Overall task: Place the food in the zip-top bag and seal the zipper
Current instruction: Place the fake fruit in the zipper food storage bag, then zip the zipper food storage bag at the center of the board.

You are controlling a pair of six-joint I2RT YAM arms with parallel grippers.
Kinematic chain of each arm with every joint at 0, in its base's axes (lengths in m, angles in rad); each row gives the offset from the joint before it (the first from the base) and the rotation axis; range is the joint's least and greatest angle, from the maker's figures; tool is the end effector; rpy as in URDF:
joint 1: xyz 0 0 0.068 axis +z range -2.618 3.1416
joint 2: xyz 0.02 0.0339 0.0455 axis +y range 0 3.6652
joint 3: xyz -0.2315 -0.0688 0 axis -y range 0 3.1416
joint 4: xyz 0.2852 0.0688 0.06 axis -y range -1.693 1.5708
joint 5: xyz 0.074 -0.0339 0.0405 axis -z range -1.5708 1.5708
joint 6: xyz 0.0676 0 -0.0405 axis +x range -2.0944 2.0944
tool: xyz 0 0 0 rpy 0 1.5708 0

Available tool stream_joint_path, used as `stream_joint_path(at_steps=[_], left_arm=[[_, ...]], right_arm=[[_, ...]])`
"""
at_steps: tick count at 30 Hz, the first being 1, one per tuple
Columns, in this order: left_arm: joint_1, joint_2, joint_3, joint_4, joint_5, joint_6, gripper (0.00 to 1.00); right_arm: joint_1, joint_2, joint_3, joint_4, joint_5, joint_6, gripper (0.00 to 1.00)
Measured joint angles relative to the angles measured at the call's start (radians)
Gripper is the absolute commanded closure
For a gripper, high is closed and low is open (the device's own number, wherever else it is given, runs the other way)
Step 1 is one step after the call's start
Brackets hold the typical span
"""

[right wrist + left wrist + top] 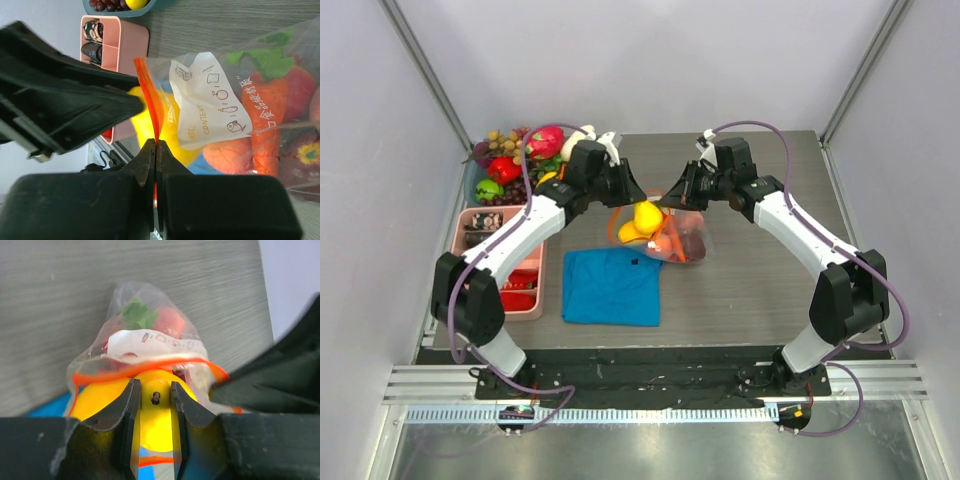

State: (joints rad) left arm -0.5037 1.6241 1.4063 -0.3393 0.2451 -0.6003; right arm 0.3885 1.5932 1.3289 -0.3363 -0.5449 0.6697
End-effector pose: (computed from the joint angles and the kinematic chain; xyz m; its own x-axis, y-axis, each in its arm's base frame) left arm 0.3794 -0.2278 0.2678 -0.7485 -0.2132 -0.6279 0.2736 0.7632 -0.5853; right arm 0.3800 0.1934 0.2539 -0.8568 0.2229 -0.4650 -0.2396 0.6264 0.7418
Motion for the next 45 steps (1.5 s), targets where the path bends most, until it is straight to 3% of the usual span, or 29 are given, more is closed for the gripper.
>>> stream_joint_path(at_steps=[4, 5, 8, 9, 15, 19, 23, 30, 37, 45], left_arm=[[-0.027, 0.046, 0.002, 0.0, -0.053, -0.134, 0.76], [-0.03, 0.05, 0.002, 0.0, -0.061, -0.171, 0.63], [-0.032, 0.051, -0.002, 0.019, -0.048, -0.287, 0.38], [-0.032, 0.051, -0.005, 0.029, -0.034, -0.315, 0.24], [0.036, -0.044, -0.137, 0.054, 0.076, -0.37, 0.17], [0.151, -0.164, -0.179, 0.028, 0.204, -0.288, 0.19], [0.216, -0.254, -0.111, -0.045, 0.291, -0.005, 0.2], [0.14, -0.367, -0.099, -0.241, 0.419, 0.793, 0.28], [0.037, -0.377, -0.235, -0.427, 0.397, 1.467, 0.39], [-0.053, -0.374, -0.353, -0.407, 0.329, 1.711, 0.55]], right_arm=[[0.0, 0.0, 0.0, 0.01, -0.006, 0.021, 0.99], [0.0, 0.0, 0.0, 0.013, -0.008, 0.027, 0.99], [-0.002, 0.0, 0.0, 0.024, -0.016, 0.047, 0.99], [-0.004, 0.0, 0.0, 0.029, -0.02, 0.052, 0.99], [-0.018, 0.0, -0.003, 0.034, -0.049, 0.064, 0.99], [-0.023, 0.0, -0.004, 0.045, -0.087, 0.06, 0.99], [-0.024, 0.0, -0.005, 0.071, -0.14, 0.043, 0.99], [-0.024, -0.003, -0.005, 0.096, -0.209, 0.004, 0.99], [-0.024, -0.03, -0.005, 0.096, -0.241, -0.029, 0.99], [-0.024, -0.045, -0.013, 0.096, -0.255, -0.042, 0.99]])
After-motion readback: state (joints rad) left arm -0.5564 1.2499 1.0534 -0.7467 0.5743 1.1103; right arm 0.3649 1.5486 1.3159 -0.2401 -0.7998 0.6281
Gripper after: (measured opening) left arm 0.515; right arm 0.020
